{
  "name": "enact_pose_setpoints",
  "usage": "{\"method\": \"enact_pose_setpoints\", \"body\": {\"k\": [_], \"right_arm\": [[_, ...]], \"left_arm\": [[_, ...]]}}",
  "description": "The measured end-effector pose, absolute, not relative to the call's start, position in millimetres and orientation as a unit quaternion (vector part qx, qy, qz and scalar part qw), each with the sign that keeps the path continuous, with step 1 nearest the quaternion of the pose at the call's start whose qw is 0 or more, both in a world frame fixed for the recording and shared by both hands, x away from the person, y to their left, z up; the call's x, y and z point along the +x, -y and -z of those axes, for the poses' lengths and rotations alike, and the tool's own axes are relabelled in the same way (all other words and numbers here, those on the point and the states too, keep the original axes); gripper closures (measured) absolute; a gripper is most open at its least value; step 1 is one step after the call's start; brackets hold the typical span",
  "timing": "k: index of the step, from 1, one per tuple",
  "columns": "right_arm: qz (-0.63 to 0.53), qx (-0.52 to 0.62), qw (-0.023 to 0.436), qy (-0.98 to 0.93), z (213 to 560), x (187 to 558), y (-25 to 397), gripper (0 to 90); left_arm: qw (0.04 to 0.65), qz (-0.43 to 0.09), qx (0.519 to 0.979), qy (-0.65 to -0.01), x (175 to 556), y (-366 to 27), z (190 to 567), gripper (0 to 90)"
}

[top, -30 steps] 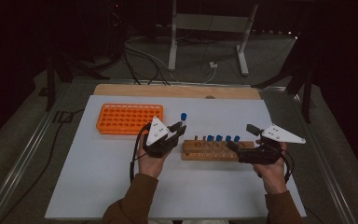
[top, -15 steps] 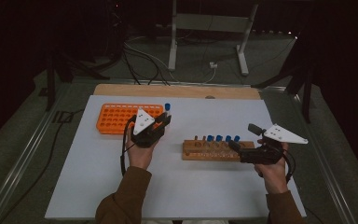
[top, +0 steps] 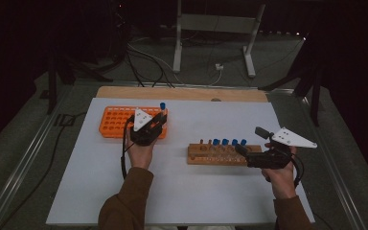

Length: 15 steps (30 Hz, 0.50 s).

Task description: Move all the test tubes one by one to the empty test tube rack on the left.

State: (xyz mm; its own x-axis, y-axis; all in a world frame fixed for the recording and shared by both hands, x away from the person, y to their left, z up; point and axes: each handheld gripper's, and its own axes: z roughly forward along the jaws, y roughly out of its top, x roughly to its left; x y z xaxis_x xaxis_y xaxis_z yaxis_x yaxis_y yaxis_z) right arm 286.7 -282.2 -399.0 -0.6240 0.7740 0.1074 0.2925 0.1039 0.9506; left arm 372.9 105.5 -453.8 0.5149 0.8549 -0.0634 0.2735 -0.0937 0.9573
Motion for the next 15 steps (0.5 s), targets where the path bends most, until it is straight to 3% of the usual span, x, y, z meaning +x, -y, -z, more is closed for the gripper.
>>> {"method": "enact_pose_setpoints", "body": {"k": [15], "right_arm": [[-0.558,0.375,0.214,-0.709,400,287,283,0.1]], "left_arm": [[0.49,-0.277,0.689,-0.456,394,-109,477,78.1]]}}
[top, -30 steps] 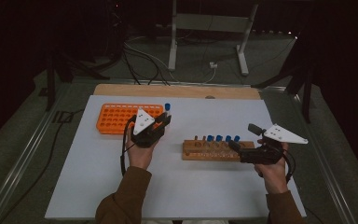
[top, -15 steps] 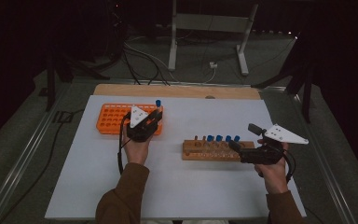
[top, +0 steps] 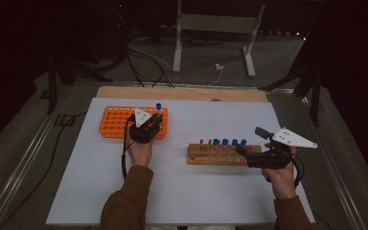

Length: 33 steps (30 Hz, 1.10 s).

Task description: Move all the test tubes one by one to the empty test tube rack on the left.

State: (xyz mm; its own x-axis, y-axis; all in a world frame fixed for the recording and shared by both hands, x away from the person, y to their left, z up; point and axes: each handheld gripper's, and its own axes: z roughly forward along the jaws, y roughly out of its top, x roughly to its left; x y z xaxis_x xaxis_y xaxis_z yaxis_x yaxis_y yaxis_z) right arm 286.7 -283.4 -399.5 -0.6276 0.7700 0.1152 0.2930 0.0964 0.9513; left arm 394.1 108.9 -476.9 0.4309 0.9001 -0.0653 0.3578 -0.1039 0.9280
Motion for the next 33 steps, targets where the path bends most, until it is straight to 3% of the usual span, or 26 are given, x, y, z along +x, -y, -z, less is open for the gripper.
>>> {"method": "enact_pose_setpoints", "body": {"k": [24,33], "right_arm": [[-0.555,0.385,0.212,-0.707,404,290,290,0.1],[-0.538,0.389,0.233,-0.711,406,291,290,0.1]], "left_arm": [[0.44,-0.265,0.728,-0.455,392,-104,502,78.2],[0.428,-0.265,0.735,-0.455,392,-101,505,78.2]]}}
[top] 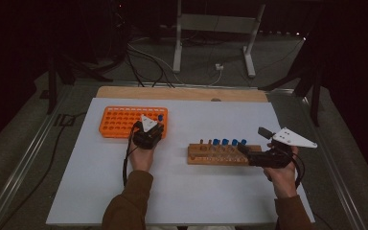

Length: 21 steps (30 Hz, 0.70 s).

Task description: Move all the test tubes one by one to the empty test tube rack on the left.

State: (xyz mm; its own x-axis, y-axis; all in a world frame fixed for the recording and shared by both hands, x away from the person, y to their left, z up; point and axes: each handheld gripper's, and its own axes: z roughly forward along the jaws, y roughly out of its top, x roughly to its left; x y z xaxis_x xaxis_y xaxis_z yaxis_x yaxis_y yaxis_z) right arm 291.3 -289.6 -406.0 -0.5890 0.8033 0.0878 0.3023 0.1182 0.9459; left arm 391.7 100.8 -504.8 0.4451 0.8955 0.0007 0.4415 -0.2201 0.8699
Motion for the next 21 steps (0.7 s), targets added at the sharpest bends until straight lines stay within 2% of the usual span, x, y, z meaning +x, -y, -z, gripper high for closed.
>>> {"method": "enact_pose_setpoints", "body": {"k": [3,5,12,19,21], "right_arm": [[-0.533,0.39,0.237,-0.713,407,292,289,0.1],[-0.53,0.392,0.239,-0.713,408,292,290,0.1],[-0.526,0.406,0.237,-0.709,412,296,295,0.1],[-0.517,0.414,0.224,-0.715,420,301,292,2.2],[-0.516,0.415,0.221,-0.716,422,302,292,3.8]], "left_arm": [[0.432,-0.259,0.733,-0.458,392,-102,504,76.7],[0.438,-0.254,0.728,-0.462,391,-103,504,65.7],[0.479,-0.235,0.701,-0.473,380,-111,494,36.9],[0.531,-0.205,0.673,-0.471,364,-126,480,20.2],[0.54,-0.201,0.671,-0.466,359,-129,477,19.7]]}}
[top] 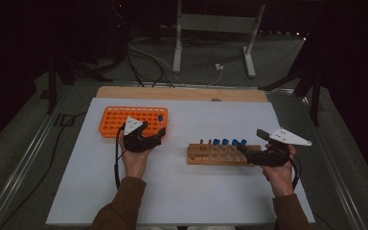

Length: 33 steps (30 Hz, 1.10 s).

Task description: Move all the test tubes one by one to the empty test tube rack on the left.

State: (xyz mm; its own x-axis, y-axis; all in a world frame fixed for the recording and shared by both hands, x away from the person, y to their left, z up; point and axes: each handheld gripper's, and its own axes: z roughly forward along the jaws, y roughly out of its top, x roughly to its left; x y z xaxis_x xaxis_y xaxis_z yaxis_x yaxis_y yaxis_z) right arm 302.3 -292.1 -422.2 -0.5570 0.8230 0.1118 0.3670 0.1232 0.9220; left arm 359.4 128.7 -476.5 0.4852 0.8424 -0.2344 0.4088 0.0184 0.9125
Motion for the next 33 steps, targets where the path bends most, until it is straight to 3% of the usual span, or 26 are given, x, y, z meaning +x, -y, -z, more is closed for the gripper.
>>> {"method": "enact_pose_setpoints", "body": {"k": [8,14,18,33], "right_arm": [[-0.51,0.43,0.205,-0.716,431,308,299,20.5],[-0.491,0.432,0.206,-0.728,439,310,299,43.2],[-0.486,0.435,0.205,-0.73,443,311,300,53.3],[-0.463,0.432,0.188,-0.751,459,314,293,71.4]], "left_arm": [[0.537,-0.211,0.685,-0.444,338,-130,464,1.7],[0.531,-0.22,0.694,-0.434,324,-133,461,0.9],[0.529,-0.221,0.696,-0.433,317,-138,461,0.9],[0.536,-0.222,0.695,-0.425,299,-142,456,1.0]]}}
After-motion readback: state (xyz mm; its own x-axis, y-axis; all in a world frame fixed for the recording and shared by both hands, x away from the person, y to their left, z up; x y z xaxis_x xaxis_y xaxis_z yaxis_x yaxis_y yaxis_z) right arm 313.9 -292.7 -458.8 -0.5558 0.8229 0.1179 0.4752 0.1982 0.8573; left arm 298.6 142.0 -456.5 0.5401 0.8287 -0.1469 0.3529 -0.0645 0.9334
